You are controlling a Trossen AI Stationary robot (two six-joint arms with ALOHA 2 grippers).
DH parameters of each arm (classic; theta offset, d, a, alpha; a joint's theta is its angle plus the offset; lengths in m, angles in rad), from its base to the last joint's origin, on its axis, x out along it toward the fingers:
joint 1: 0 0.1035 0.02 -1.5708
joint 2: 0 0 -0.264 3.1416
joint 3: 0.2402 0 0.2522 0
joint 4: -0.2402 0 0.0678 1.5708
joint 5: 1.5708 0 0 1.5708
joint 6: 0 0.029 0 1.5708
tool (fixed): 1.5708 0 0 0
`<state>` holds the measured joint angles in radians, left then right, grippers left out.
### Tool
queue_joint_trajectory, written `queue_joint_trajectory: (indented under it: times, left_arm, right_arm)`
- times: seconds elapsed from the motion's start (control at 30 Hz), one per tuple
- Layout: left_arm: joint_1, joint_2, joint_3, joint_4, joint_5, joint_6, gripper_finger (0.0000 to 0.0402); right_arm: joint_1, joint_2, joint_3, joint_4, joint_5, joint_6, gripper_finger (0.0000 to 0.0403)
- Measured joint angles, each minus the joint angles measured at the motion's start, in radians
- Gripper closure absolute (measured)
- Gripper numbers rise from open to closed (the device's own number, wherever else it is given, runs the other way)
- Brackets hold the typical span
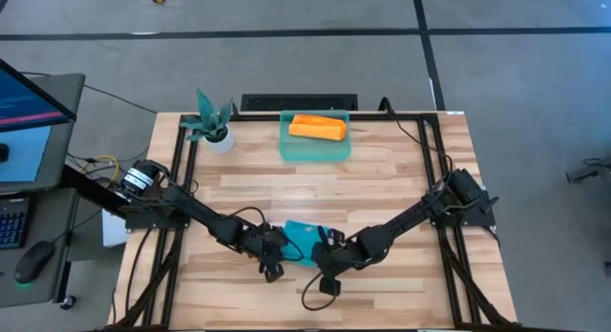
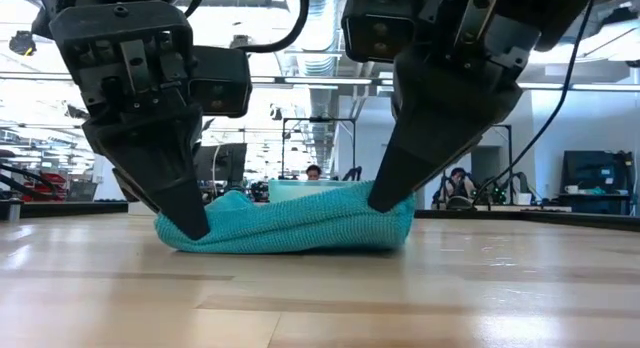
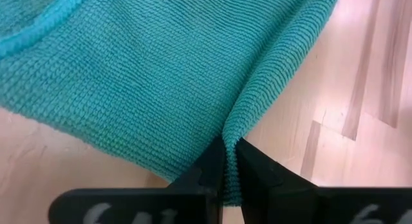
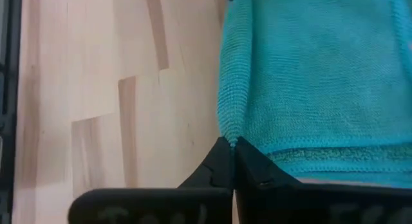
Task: Roll microfiber towels into tight, uniform cylinder then place into a basket
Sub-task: Roll the blue microfiber cloth
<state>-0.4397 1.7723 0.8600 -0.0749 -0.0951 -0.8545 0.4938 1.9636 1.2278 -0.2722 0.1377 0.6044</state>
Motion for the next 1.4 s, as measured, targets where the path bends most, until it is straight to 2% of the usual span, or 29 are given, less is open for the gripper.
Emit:
queue_joint_trajectory:
  times: [0.3,0.5,0.67,0.83,1.03,1.23,1.4]
  left_arm:
    - [0.000,-0.001,0.000,0.000,0.004,-0.043,0.0386]
    - [-0.001,-0.001,0.000,0.004,0.003,-0.048,0.0386]
    - [0.000,-0.001,0.000,0.022,-0.019,-0.048,0.0386]
    - [0.000,-0.001,0.001,0.021,-0.032,-0.045,0.0386]
    - [0.001,-0.001,0.001,0.021,-0.035,-0.043,0.0386]
    - [0.000,-0.001,0.001,0.017,-0.060,0.000,0.0386]
    - [-0.002,-0.001,0.001,0.010,-0.070,0.042,0.0386]
  right_arm:
    - [-0.027,-0.001,0.000,-0.016,0.076,0.084,0.0388]
    - [-0.071,-0.002,0.000,-0.024,0.042,0.152,0.0388]
    - [-0.130,-0.002,0.002,-0.099,0.035,0.229,0.0381]
    - [-0.177,-0.002,0.002,-0.095,0.030,0.235,0.0390]
    - [-0.218,-0.002,0.002,-0.082,0.006,0.218,0.0382]
    - [-0.209,-0.003,0.002,-0.083,0.008,0.200,0.0390]
    - [-0.151,-0.003,0.002,-0.089,-0.022,0.238,0.0387]
